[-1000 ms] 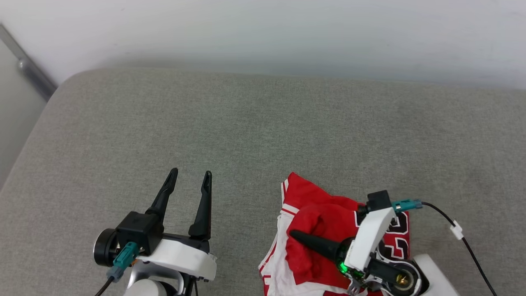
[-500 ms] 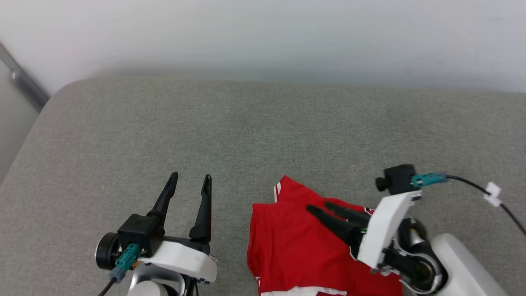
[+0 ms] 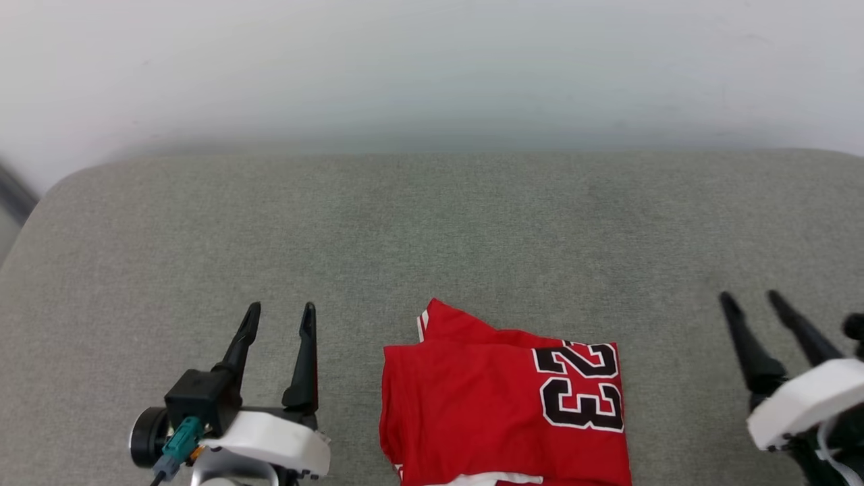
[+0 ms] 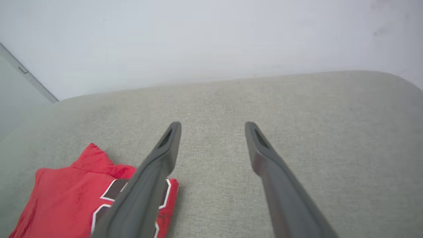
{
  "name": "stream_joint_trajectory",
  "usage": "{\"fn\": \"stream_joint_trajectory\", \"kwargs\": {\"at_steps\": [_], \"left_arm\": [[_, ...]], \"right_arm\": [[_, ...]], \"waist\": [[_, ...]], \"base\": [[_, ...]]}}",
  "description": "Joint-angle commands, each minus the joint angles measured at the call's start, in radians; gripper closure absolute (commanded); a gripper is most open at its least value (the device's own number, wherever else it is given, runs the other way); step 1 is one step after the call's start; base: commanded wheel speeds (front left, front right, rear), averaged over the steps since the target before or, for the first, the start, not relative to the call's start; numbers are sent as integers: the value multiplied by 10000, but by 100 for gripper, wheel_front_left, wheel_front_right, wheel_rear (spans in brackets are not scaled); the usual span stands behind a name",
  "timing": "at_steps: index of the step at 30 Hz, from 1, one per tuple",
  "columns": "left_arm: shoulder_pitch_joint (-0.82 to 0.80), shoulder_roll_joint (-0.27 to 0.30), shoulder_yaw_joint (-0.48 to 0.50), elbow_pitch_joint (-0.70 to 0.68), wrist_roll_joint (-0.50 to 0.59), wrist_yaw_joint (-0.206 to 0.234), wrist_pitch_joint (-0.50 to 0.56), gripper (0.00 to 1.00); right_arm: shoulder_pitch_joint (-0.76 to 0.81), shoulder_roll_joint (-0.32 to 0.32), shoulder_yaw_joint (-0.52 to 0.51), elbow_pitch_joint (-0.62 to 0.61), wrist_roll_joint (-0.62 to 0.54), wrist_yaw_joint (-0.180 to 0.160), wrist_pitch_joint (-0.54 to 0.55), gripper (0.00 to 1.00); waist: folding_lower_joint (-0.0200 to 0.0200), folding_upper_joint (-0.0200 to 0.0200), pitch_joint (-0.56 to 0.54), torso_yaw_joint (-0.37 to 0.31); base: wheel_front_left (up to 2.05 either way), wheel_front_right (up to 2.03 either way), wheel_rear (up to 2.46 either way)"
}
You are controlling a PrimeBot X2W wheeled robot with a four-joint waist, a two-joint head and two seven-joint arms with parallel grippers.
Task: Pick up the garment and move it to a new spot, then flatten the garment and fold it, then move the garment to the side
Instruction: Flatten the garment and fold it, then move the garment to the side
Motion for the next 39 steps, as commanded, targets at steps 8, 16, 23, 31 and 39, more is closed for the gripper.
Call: {"fn": "stream_joint_trajectory", "kwargs": {"at_steps": [8,16,23,31,39], "left_arm": [[488,200,108,199,34,102,-94,0],[789,265,214,325,159,151,-121,0],[772,156,316,313,94,89,-150,0],[782,36,415,307,78,58,-161,0],[505,-210,686,45,261,21,-169,0]], "right_arm": [[1497,576,-1308,-1982,-1942,-4,-1285,0],[2314,995,-1099,-2564,-2624,-4,-1723,0],[2318,1133,-1055,-2746,-2651,-4,-1566,0],[2409,1303,-1320,-2490,-1765,-4,-823,0],[1889,590,-2920,-990,843,-4,2549,0]], "waist": [[0,0,-241,-178],[0,0,-501,-311],[0,0,-490,-349],[0,0,-439,-341],[0,0,-66,-19]], "base": [[0,0,0],[0,0,0],[0,0,0],[0,0,0],[0,0,0]]}}
